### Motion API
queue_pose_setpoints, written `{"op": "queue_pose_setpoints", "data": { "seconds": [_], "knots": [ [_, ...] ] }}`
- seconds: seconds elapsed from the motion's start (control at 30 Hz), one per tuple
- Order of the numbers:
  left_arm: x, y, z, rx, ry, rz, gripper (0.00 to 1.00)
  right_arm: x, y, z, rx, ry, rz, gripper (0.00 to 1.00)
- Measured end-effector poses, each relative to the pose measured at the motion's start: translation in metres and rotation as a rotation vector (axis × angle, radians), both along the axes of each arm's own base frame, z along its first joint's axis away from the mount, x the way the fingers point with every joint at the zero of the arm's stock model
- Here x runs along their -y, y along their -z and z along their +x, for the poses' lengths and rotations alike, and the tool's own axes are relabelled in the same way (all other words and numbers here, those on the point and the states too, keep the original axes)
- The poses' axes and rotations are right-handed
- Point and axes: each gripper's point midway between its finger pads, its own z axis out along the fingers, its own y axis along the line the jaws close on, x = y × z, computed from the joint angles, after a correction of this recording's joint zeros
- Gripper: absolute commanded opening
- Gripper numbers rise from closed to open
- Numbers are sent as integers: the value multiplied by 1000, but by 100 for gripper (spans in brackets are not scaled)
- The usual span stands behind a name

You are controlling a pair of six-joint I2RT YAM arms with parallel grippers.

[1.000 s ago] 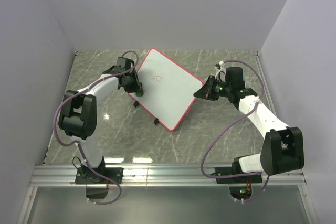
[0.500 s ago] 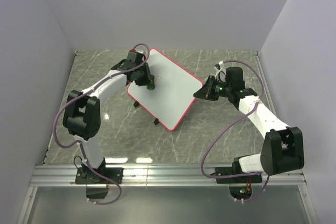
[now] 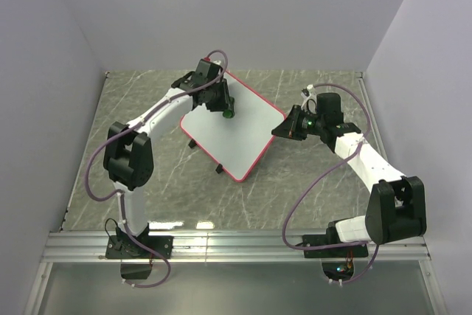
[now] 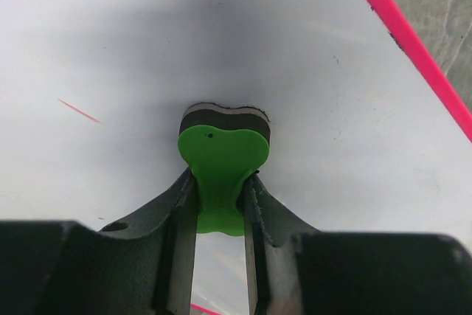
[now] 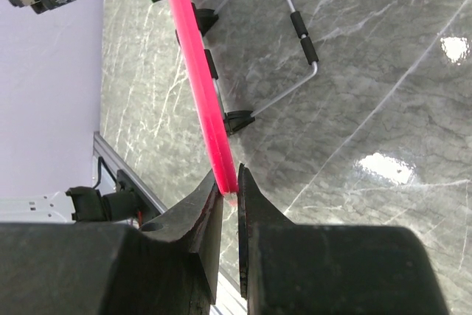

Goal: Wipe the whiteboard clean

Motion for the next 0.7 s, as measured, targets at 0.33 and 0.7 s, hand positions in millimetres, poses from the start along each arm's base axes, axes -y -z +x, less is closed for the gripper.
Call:
{"op": "queue_pose_setpoints", "data": {
  "seconds": [0.33,0.7],
  "knots": [
    [-80,31,32,-66,-116,90,0,-2,-1,2,0,-6,0,0],
    [-119,61,28,-134,-161,153,0,-3,-1,1,-2,-10,4,0]
  ]
}}
